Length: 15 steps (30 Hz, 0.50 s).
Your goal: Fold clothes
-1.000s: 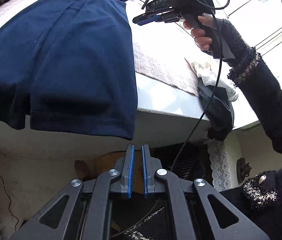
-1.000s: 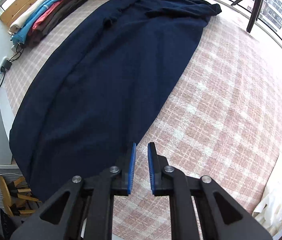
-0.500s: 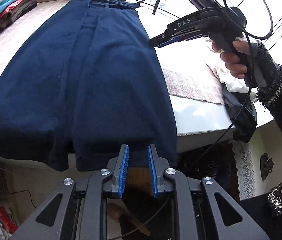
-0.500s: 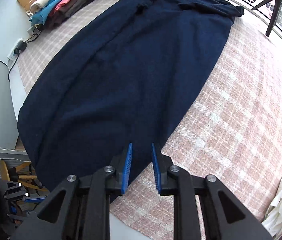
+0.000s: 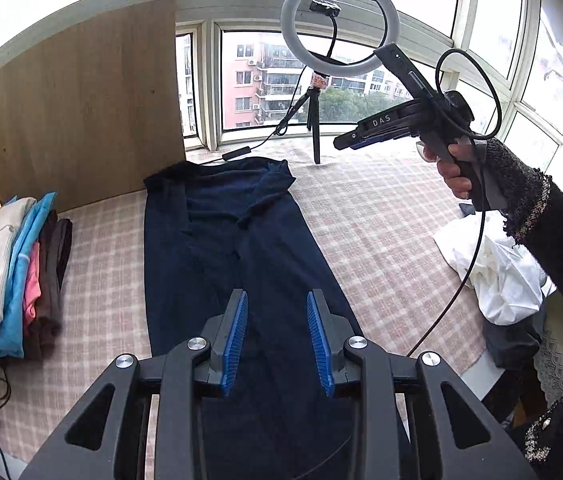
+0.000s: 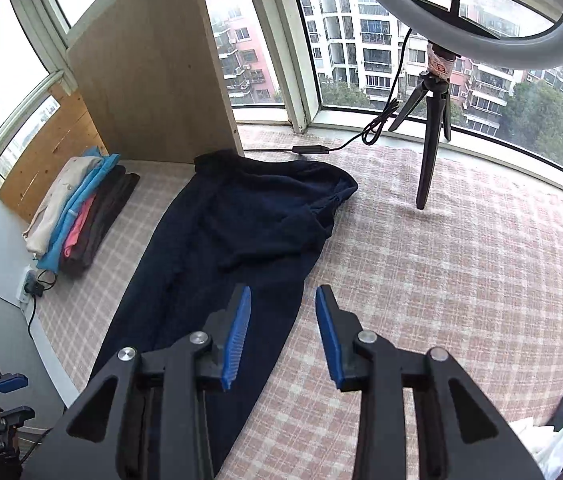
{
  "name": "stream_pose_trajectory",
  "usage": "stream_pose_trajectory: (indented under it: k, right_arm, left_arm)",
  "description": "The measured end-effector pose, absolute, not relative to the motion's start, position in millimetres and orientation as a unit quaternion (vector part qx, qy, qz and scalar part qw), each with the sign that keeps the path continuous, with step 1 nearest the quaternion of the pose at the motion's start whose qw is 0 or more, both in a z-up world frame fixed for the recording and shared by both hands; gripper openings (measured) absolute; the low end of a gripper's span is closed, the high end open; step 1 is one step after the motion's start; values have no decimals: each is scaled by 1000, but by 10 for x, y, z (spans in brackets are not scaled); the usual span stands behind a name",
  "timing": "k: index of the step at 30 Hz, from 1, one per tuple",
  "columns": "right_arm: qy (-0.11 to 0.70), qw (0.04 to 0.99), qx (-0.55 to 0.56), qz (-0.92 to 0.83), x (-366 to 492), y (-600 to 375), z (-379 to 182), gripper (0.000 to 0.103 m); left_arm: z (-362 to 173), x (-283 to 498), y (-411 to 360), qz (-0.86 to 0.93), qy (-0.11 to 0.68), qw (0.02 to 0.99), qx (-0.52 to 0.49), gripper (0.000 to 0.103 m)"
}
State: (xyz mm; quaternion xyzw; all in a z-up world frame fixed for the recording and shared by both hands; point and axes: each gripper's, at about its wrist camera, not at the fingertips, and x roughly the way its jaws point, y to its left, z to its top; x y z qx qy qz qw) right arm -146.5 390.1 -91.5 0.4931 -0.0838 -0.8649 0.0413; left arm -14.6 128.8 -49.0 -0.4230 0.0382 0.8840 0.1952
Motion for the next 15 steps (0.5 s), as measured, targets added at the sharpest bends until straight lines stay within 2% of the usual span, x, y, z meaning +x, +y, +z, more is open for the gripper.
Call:
stream_pose_trajectory:
  k: [6, 12, 15]
  right_arm:
    - [-119, 37, 551, -825, -2195, 4059, -1897, 38]
    - [-180, 68, 552, -811, -2548, 4258, -2218, 37]
    - [-152, 82, 560, -810, -2659, 4176, -2200, 17]
  left_arm:
    - [-1289, -974, 1674, 842, 18, 212, -496, 30]
    - [-1873, -1320, 1827, 806, 35, 209, -553, 30]
    - [-1985, -1474, 1782, 800, 21, 203, -565, 30]
